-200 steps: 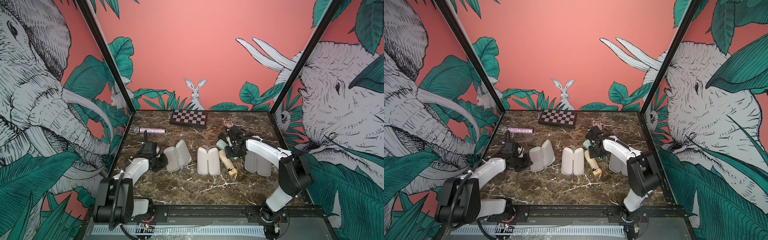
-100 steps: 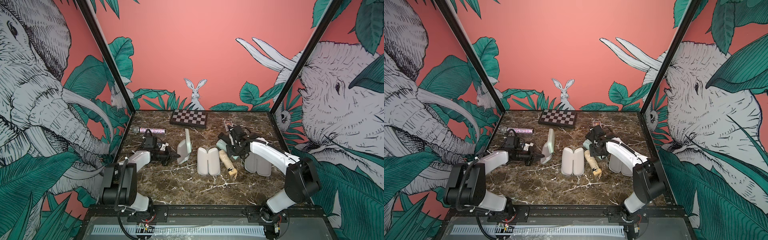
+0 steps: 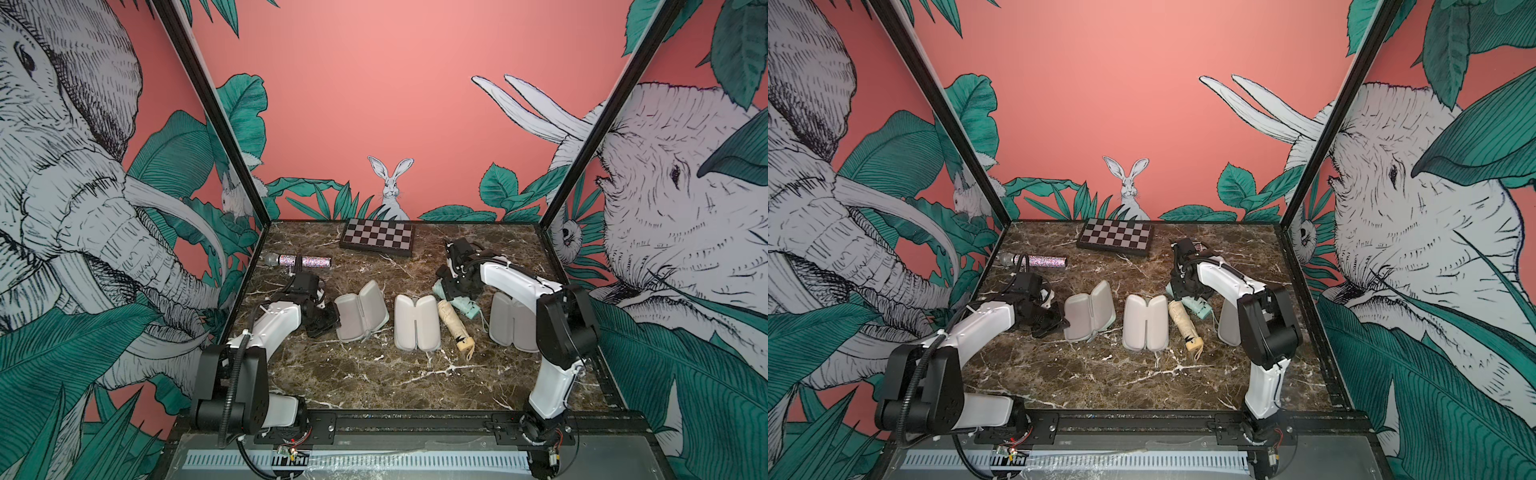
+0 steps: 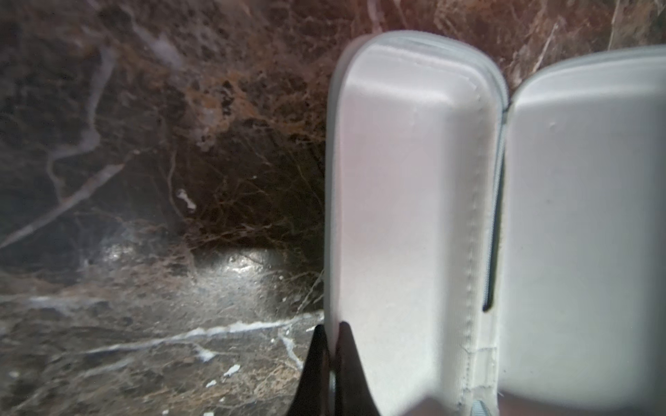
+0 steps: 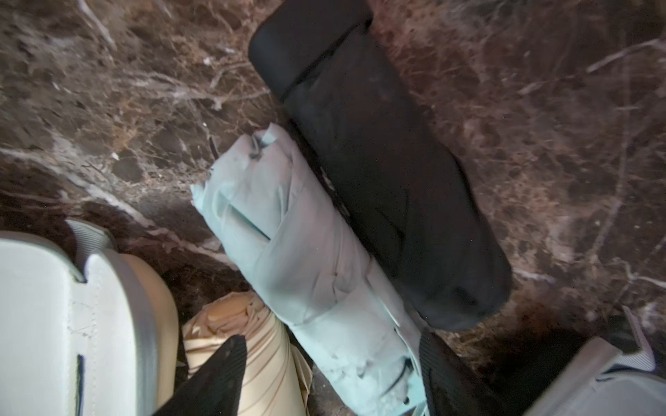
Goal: Put umbrellas into zippered umbrella sleeves
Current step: Place the umbrella sleeve at the center of the board, then pick up the umbrella from the center of the board.
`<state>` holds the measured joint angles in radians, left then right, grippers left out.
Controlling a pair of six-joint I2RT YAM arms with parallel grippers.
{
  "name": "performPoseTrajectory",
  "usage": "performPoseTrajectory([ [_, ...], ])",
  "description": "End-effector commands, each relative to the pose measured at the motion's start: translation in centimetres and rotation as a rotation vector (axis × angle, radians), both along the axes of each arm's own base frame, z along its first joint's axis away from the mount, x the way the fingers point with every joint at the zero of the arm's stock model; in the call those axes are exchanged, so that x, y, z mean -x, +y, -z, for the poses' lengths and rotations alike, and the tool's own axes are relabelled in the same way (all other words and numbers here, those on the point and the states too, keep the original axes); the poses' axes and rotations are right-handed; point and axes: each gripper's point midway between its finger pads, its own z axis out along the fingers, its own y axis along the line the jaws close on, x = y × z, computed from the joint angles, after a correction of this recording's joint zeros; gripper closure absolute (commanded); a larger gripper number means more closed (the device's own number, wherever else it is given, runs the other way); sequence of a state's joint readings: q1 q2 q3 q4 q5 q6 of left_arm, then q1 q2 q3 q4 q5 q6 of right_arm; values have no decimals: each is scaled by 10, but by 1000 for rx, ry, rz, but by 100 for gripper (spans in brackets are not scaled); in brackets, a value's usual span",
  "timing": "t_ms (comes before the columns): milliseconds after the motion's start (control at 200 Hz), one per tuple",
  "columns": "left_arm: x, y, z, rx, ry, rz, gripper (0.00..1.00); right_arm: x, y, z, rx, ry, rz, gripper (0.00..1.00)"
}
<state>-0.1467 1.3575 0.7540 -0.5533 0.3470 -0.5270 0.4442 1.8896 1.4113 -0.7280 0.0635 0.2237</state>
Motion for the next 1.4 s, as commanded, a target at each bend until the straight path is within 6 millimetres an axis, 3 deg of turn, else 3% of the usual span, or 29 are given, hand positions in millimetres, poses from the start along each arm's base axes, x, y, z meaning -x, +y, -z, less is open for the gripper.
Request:
performPoseTrajectory([
  [0, -2, 5, 0, -60, -58, 4, 100, -8, 1, 5, 35, 24, -44, 23],
  [210, 8, 6, 5, -65, -56, -2, 100, -10, -4, 46, 105, 128, -27, 26],
  [320, 11, 5, 3, -56, -58, -19, 100, -14, -3, 50, 101, 122, -11, 34],
  [380, 14, 9, 3, -87, -49, -36, 100, -18, -2, 32, 91, 70, -3, 44],
  [465, 18, 15, 3, -140, -51, -61, 100, -24, 4, -12, 24, -41, -1, 56],
  [585, 20, 16, 5, -238, -99, -117, 100, -21, 3, -79, -13, -143, -7, 64],
  [665, 20, 5, 5, -238, -147, -159, 100, -9, 11, -109, -85, -164, 3, 66],
  [755, 22, -4, 5, -242, -181, -204, 100, 12, 48, -130, -238, -147, 9, 69],
  [880, 23, -22, 7, -227, -213, -208, 100, 39, 148, -164, -518, -217, -28, 75],
  [965, 23, -34, 9, -201, -225, -188, 100, 37, 210, -194, -763, -311, -20, 79],
  [1025, 25, -38, 12, -187, -220, -191, 100, 29, 242, -199, -904, -368, 29, 82],
  [1170, 33, -35, 25, -153, -205, -231, 100, 10, 281, -170, -1031, -515, 162, 84],
  [1225, 35, -33, 28, -160, -201, -229, 100, 8, 291, -169, -1058, -539, 174, 86],
  [1320, 36, -33, 31, -160, -195, -233, 100, 11, 303, -172, -991, -618, 153, 87],
  [1395, 36, -34, 33, -145, -192, -246, 100, 15, 310, -156, -946, -632, 147, 87],
])
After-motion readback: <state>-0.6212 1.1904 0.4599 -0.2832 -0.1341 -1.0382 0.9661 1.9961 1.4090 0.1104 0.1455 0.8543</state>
